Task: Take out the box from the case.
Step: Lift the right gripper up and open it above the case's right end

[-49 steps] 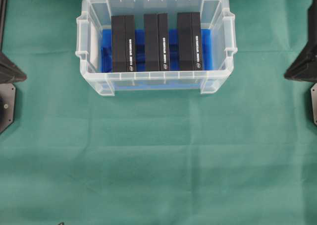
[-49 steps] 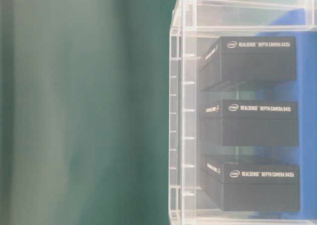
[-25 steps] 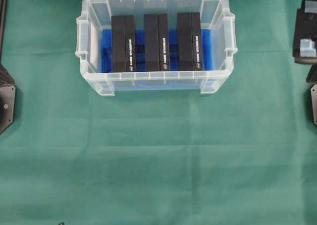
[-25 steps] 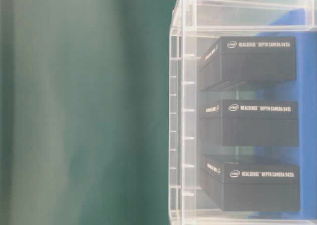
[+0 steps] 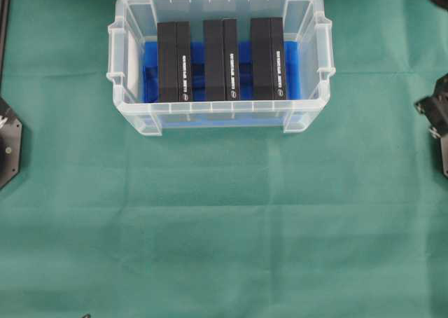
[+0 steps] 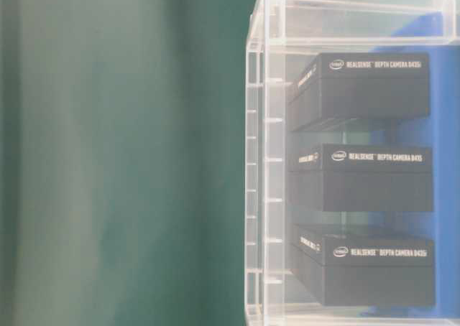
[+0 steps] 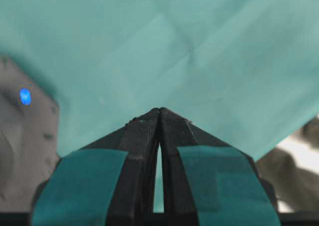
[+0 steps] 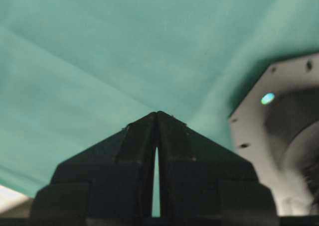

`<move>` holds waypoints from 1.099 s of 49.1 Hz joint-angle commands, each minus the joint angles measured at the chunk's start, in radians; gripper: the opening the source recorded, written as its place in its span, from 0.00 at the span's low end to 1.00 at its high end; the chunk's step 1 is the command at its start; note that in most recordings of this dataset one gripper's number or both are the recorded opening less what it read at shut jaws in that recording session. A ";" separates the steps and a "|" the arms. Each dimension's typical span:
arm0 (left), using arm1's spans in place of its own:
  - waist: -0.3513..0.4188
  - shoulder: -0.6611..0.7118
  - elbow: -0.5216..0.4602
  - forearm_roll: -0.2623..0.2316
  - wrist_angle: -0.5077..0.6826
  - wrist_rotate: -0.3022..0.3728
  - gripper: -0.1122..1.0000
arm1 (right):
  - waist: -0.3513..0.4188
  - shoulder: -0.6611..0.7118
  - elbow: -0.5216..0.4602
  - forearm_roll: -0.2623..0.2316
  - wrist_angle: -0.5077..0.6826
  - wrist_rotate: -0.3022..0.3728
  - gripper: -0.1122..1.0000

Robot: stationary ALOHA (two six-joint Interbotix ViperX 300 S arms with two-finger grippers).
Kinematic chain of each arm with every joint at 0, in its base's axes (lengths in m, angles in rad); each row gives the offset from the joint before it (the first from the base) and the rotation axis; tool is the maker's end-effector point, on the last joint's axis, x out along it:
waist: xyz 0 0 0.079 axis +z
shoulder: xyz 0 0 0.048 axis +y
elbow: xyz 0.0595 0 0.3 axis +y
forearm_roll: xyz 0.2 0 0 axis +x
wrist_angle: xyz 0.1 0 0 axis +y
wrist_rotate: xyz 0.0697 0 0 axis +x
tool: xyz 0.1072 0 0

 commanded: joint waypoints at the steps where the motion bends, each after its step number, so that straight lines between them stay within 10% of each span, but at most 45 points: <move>1: -0.003 0.009 -0.032 0.005 0.035 -0.100 0.11 | 0.000 0.011 -0.028 -0.005 0.003 0.075 0.10; 8: -0.005 0.020 -0.034 0.005 0.083 -0.219 0.11 | 0.003 0.049 -0.040 -0.005 0.035 0.181 0.10; 29: 0.038 0.017 -0.032 0.005 0.100 -0.279 0.11 | 0.000 0.109 -0.069 -0.058 0.034 0.183 0.10; 54: 0.399 0.009 -0.029 0.009 0.095 0.028 0.11 | -0.337 0.121 -0.071 -0.091 -0.014 -0.110 0.10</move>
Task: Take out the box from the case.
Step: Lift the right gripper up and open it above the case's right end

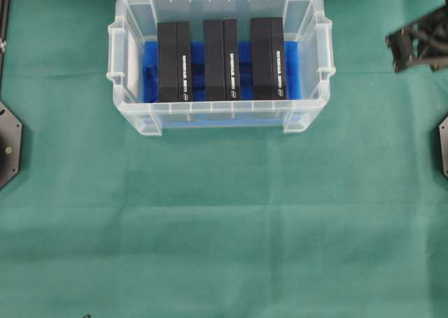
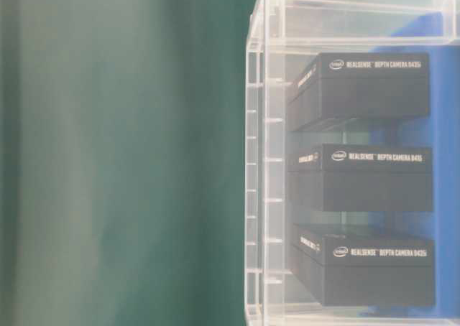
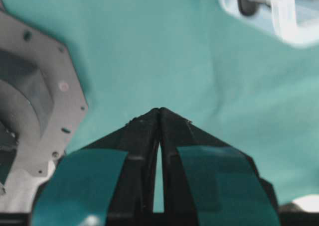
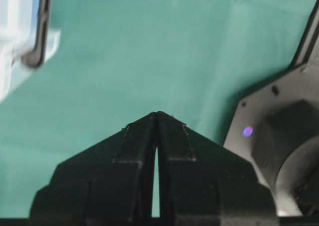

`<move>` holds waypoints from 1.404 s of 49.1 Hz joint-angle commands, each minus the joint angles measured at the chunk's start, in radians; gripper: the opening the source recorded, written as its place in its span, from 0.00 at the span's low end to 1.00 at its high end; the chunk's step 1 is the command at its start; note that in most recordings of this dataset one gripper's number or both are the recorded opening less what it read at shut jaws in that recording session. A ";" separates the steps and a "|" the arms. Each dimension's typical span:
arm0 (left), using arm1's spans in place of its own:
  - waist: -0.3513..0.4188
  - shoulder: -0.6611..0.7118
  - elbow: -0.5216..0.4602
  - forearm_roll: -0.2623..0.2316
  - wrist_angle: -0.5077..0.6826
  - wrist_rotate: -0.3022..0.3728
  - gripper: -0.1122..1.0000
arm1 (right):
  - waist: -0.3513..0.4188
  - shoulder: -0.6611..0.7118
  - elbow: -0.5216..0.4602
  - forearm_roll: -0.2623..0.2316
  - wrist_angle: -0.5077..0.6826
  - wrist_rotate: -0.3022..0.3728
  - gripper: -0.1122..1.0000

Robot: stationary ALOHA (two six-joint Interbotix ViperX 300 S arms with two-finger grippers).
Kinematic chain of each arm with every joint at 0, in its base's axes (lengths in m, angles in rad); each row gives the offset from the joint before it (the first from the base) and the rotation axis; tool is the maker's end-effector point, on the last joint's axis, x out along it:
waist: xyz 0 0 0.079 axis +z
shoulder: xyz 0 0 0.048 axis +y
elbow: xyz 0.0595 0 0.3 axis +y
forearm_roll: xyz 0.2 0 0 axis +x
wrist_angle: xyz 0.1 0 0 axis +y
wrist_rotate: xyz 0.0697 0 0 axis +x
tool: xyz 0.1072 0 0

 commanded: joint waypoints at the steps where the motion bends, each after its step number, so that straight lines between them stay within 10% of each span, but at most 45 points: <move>1: 0.058 0.012 -0.020 0.003 -0.008 0.040 0.11 | -0.063 0.000 -0.025 -0.005 -0.018 -0.040 0.10; 38: 0.173 0.021 0.005 -0.003 -0.097 0.156 0.14 | -0.155 0.028 -0.002 0.009 -0.080 -0.140 0.10; 50: 0.173 0.020 0.012 -0.009 -0.106 0.163 0.54 | -0.153 0.018 0.061 0.032 -0.146 -0.130 0.11; 58: 0.173 0.009 0.020 -0.011 -0.106 0.150 0.94 | -0.153 0.009 0.069 0.006 -0.156 -0.109 0.43; 69: 0.173 0.006 0.021 -0.017 -0.101 0.123 0.96 | -0.149 0.009 0.071 0.002 -0.155 -0.071 0.94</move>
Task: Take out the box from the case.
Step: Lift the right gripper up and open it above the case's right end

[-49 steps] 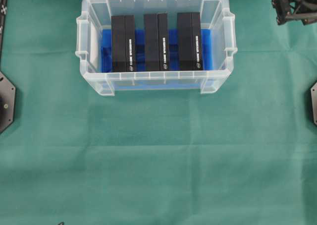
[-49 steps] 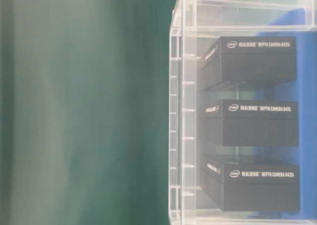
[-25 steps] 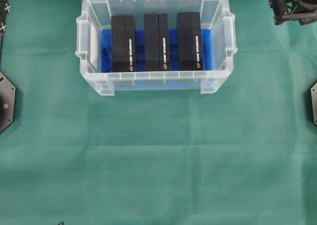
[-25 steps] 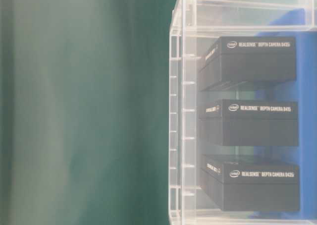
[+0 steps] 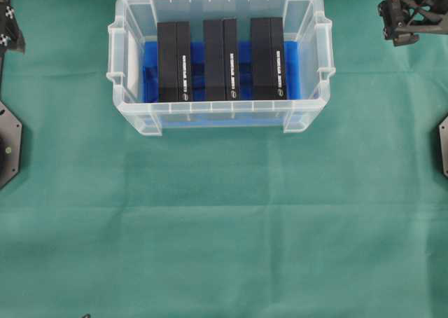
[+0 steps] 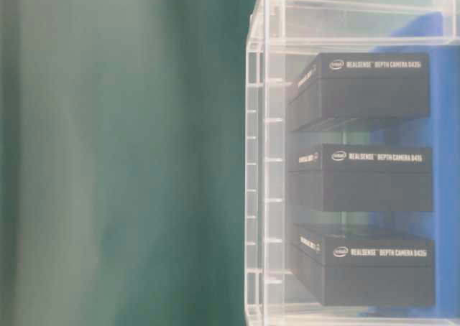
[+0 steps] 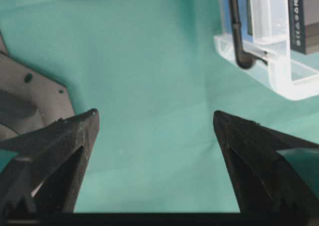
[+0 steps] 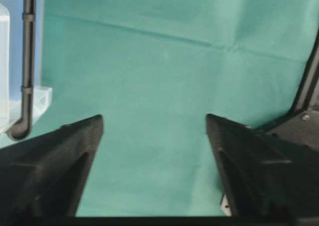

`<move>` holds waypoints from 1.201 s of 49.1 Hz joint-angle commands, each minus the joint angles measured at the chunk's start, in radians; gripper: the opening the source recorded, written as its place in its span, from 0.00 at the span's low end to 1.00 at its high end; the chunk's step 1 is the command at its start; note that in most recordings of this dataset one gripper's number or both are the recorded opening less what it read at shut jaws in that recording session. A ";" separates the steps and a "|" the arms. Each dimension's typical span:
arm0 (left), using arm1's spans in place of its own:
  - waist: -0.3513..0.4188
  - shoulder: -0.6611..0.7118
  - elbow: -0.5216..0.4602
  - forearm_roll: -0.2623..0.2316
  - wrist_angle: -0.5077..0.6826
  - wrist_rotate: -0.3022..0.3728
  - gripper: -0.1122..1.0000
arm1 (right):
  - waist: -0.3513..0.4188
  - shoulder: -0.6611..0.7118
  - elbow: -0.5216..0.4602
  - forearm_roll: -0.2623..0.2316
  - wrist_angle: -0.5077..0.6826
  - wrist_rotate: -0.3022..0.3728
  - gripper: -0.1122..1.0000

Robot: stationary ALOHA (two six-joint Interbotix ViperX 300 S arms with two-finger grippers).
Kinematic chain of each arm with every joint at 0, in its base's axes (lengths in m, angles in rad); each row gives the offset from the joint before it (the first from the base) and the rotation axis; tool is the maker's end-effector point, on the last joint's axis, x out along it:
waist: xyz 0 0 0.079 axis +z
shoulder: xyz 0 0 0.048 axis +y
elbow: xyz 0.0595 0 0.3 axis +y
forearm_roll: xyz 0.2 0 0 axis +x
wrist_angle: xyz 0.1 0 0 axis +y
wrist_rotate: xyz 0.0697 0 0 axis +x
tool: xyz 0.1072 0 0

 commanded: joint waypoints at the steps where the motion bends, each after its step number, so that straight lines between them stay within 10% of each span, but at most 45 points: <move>1: 0.003 0.002 -0.011 -0.003 0.000 -0.008 0.96 | 0.005 -0.012 -0.011 -0.003 -0.003 0.008 0.95; 59: 0.003 0.011 -0.014 0.005 0.002 -0.021 0.96 | 0.055 0.089 -0.089 0.000 -0.025 0.098 0.96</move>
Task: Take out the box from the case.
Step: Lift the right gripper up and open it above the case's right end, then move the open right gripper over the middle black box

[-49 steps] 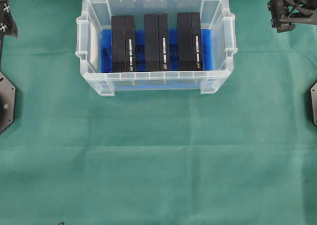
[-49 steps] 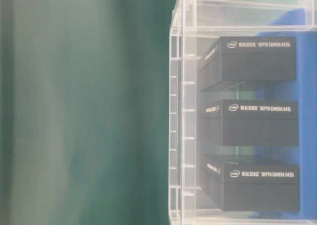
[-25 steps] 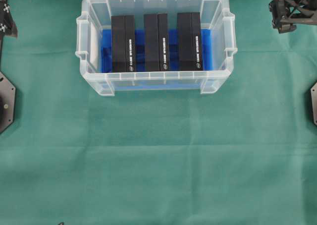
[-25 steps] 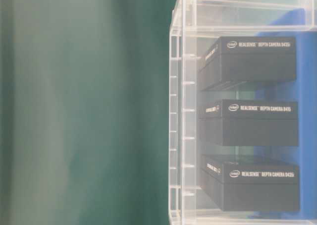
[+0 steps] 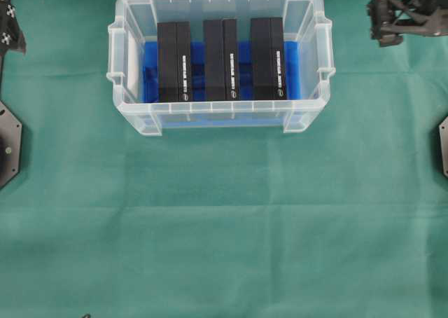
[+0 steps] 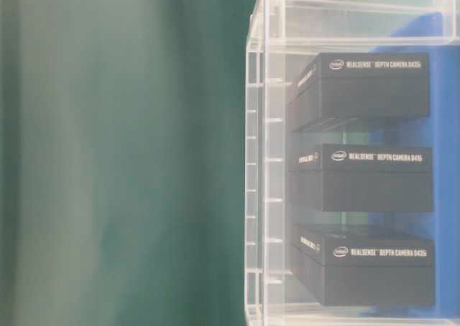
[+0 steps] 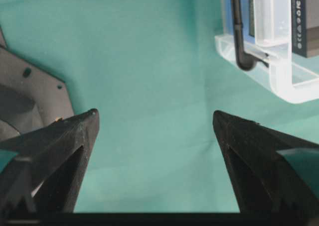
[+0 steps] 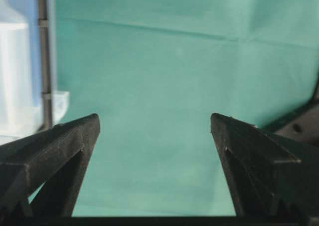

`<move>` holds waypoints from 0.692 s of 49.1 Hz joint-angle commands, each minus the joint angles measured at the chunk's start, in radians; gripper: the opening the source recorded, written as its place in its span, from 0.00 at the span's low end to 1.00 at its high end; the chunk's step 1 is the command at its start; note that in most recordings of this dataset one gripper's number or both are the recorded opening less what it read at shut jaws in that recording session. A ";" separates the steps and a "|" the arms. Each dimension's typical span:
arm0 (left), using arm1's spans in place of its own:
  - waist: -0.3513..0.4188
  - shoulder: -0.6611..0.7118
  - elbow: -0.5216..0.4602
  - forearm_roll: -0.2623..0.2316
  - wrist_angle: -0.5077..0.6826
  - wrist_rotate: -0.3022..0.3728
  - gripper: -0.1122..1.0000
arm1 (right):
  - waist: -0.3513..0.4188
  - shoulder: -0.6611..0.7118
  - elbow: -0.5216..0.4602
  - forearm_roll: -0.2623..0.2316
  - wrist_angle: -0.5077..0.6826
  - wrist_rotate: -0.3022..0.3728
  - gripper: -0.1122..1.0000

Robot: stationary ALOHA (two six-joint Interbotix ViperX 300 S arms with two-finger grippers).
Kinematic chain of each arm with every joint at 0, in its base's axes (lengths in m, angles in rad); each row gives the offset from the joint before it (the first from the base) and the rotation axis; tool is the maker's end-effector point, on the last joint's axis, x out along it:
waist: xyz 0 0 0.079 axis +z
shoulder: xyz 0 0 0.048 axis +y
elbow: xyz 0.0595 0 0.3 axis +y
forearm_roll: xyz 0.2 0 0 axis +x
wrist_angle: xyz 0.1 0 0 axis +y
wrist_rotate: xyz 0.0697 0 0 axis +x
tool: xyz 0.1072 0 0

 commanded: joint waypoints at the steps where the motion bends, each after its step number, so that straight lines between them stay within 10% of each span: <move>1: 0.003 0.003 -0.014 0.005 -0.005 0.000 0.96 | 0.014 0.020 -0.046 -0.002 -0.015 0.008 0.96; 34: 0.003 0.003 -0.014 0.008 -0.011 0.000 0.95 | 0.110 0.310 -0.350 -0.002 -0.049 0.069 0.96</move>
